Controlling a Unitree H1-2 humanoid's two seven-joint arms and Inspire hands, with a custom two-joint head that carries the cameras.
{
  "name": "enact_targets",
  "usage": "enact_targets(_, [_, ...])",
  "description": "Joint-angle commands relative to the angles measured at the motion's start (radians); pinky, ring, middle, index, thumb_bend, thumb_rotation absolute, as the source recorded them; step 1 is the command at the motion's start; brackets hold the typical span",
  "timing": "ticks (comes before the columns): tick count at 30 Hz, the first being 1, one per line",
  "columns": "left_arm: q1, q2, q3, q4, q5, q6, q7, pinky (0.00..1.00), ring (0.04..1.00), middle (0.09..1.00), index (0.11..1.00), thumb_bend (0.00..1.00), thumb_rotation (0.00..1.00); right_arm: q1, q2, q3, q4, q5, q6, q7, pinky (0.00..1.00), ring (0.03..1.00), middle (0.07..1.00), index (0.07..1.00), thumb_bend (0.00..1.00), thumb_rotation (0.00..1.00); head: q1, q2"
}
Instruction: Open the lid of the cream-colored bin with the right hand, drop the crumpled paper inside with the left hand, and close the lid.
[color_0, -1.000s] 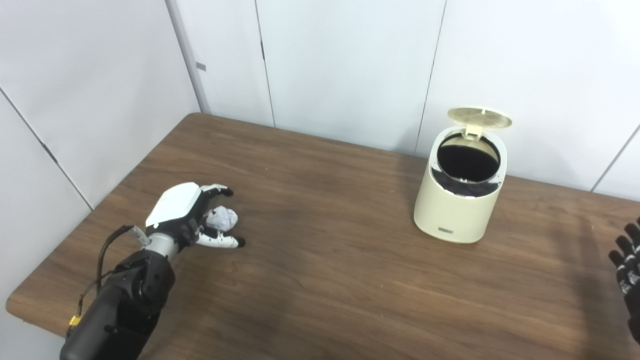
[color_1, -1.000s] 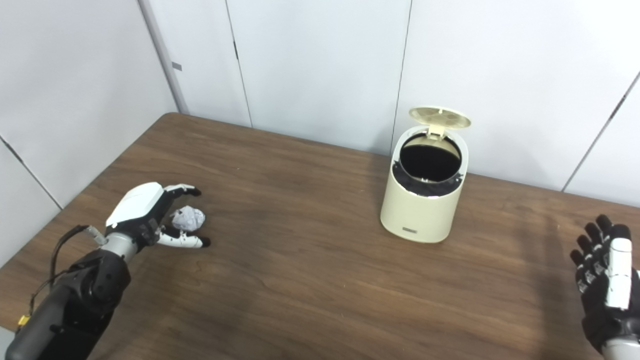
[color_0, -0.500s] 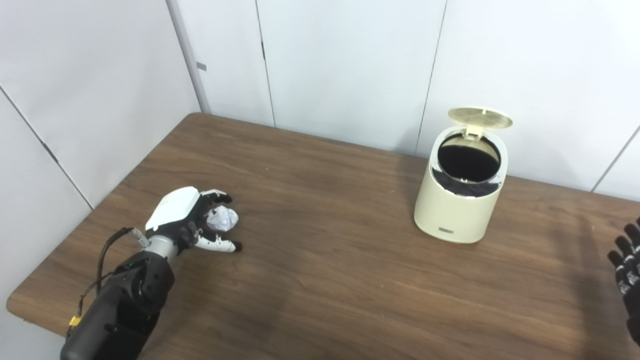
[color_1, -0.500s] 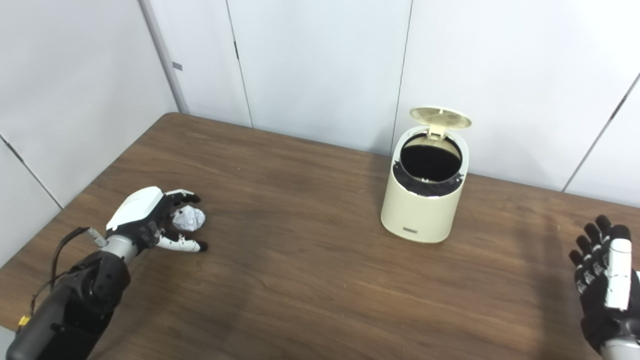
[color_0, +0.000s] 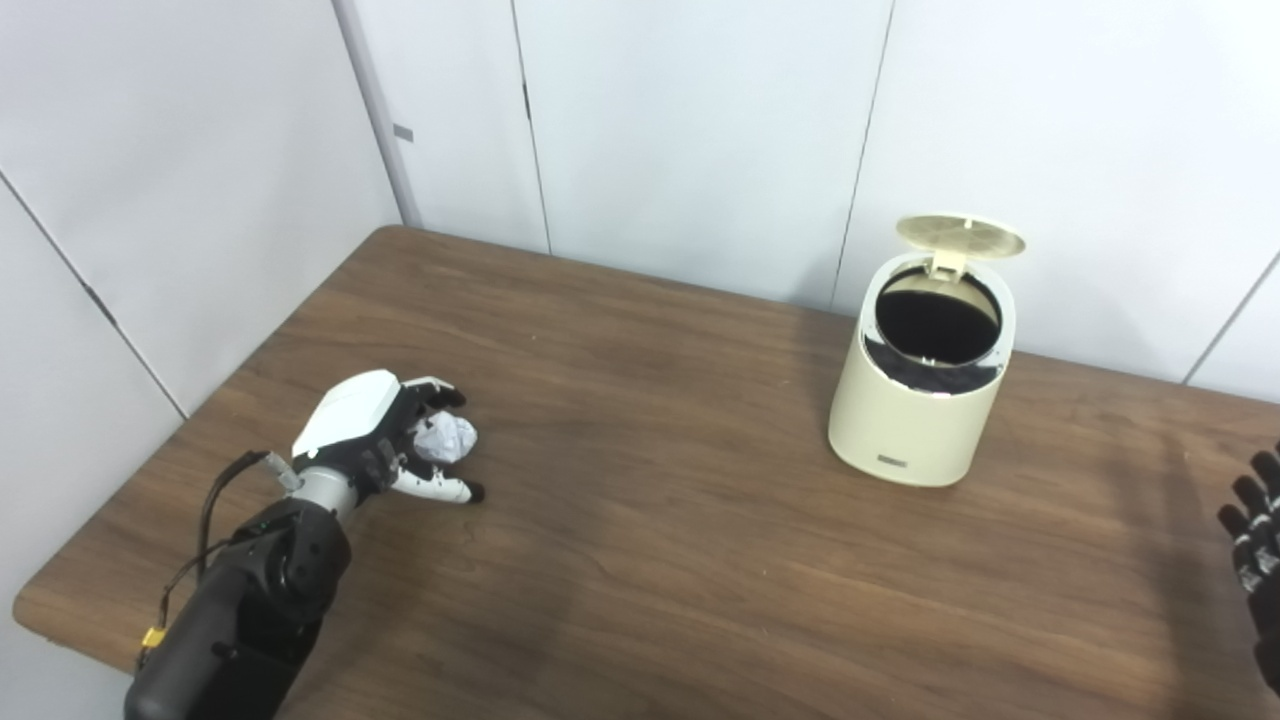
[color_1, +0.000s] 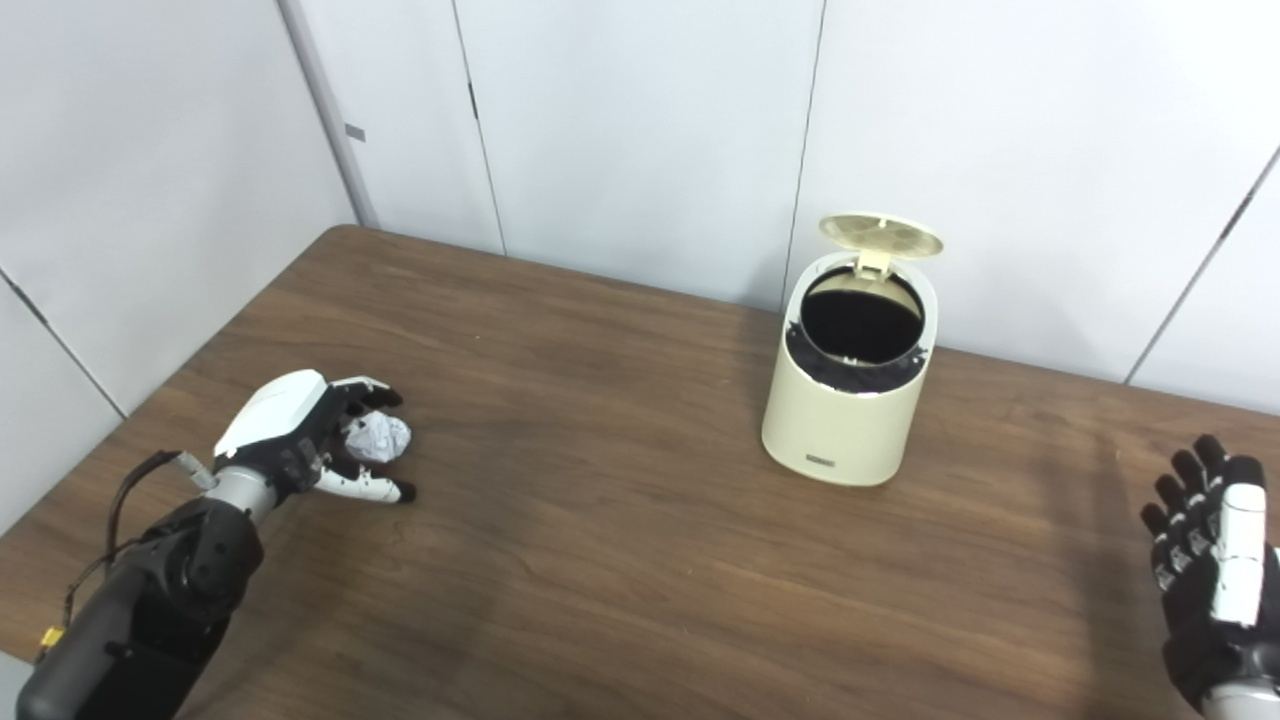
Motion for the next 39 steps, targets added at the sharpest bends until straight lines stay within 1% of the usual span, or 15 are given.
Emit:
enact_targets(1, [-0.023,0.012,0.024,0.009,-0.018,-0.012,0.035,0.68,0.726,0.746,0.746,0.82,0.03,-0.019,-0.013,-0.006,-0.017,0.013,-0.058,0.018,1.00,1.000,1.000,1.000,0.51,1.00,0.000,0.000])
enact_targets(3, [-0.024,0.005,0.032,0.016,-0.035,-0.014,0.046,0.68,0.717,0.735,0.743,0.81,0.01,-0.019,-0.011,-0.007,-0.018,0.012,-0.055,0.017,1.00,1.000,1.000,1.000,0.51,1.00,0.000,0.001])
enact_targets(7, [-0.026,-0.007,0.036,-0.012,-0.049,-0.002,0.053,0.59,0.644,0.676,0.678,0.77,0.00,-0.017,-0.012,-0.009,-0.020,0.017,-0.054,0.025,1.00,1.000,1.000,1.000,0.51,1.00,-0.002,0.000])
enact_targets(11, [-0.028,-0.010,0.034,-0.020,-0.048,0.009,0.055,0.53,0.602,0.649,0.651,0.75,0.00,-0.016,-0.011,-0.010,-0.017,0.015,-0.063,0.027,1.00,1.000,1.000,1.000,0.50,1.00,-0.002,0.002])
enact_targets(12, [-0.028,-0.010,0.032,-0.020,-0.046,0.010,0.058,0.52,0.586,0.640,0.574,0.63,0.02,-0.016,-0.012,-0.010,-0.016,0.014,-0.064,0.027,1.00,1.000,1.000,1.000,0.50,1.00,-0.002,0.002])
enact_targets(13, [-0.028,-0.009,0.030,-0.016,-0.044,0.007,0.063,0.51,0.574,0.633,0.527,0.56,0.03,-0.015,-0.012,-0.010,-0.016,0.015,-0.066,0.028,1.00,1.000,1.000,1.000,0.50,1.00,-0.002,0.002])
enact_targets(14, [-0.028,-0.007,0.030,-0.005,-0.044,0.000,0.071,0.50,0.567,0.626,0.510,0.54,0.04,-0.014,-0.012,-0.011,-0.016,0.018,-0.067,0.030,1.00,1.000,1.000,1.000,0.50,1.00,-0.002,0.002])
enact_targets(15, [-0.029,-0.006,0.030,0.004,-0.045,-0.006,0.077,0.50,0.559,0.563,0.502,0.53,0.02,-0.014,-0.010,-0.012,-0.017,0.020,-0.067,0.028,1.00,1.000,1.000,1.000,0.49,1.00,-0.004,0.000])
enact_targets(17, [-0.030,-0.004,0.028,0.013,-0.044,-0.008,0.083,0.49,0.539,0.500,0.501,0.52,0.00,-0.013,-0.008,-0.013,-0.017,0.022,-0.067,0.028,1.00,1.000,1.000,1.000,0.48,1.00,-0.004,0.000])
enact_targets(23, [-0.032,-0.004,0.022,0.008,-0.039,0.007,0.081,0.48,0.513,0.466,0.515,0.52,0.00,-0.011,-0.013,-0.010,-0.010,0.019,-0.084,0.036,1.00,1.000,1.000,1.000,0.51,1.00,-0.007,0.000])
enact_targets(25, [-0.032,-0.006,0.022,0.009,-0.039,0.008,0.083,0.48,0.455,0.473,0.515,0.51,0.00,-0.010,-0.014,-0.010,-0.011,0.020,-0.086,0.037,1.00,1.000,1.000,1.000,0.51,1.00,-0.010,0.001])
enact_targets(26, [-0.032,-0.007,0.021,0.010,-0.038,0.010,0.084,0.50,0.464,0.492,0.494,0.50,0.00,-0.009,-0.015,-0.011,-0.011,0.022,-0.087,0.039,1.00,1.000,1.000,1.000,0.51,1.00,-0.008,0.001])
enact_targets(29, [-0.032,-0.011,0.021,0.008,-0.041,0.014,0.085,0.50,0.460,0.498,0.491,0.50,0.00,-0.008,-0.015,-0.012,-0.016,0.023,-0.078,0.039,1.00,1.000,1.000,1.000,0.51,1.00,-0.010,0.002])
enact_targets(35, [-0.027,-0.012,0.022,0.001,-0.047,0.008,0.086,0.55,0.486,0.500,0.475,0.50,0.00,-0.008,-0.013,-0.014,-0.019,0.028,-0.075,0.039,1.00,1.000,1.000,1.000,0.51,1.00,-0.010,0.002])
enact_targets(39, [-0.024,-0.015,0.024,-0.009,-0.052,-0.005,0.094,0.51,0.456,0.493,0.486,0.50,0.00,-0.007,-0.015,-0.012,-0.008,0.030,-0.084,0.041,1.00,1.000,1.000,1.000,0.52,1.00,-0.012,0.001])
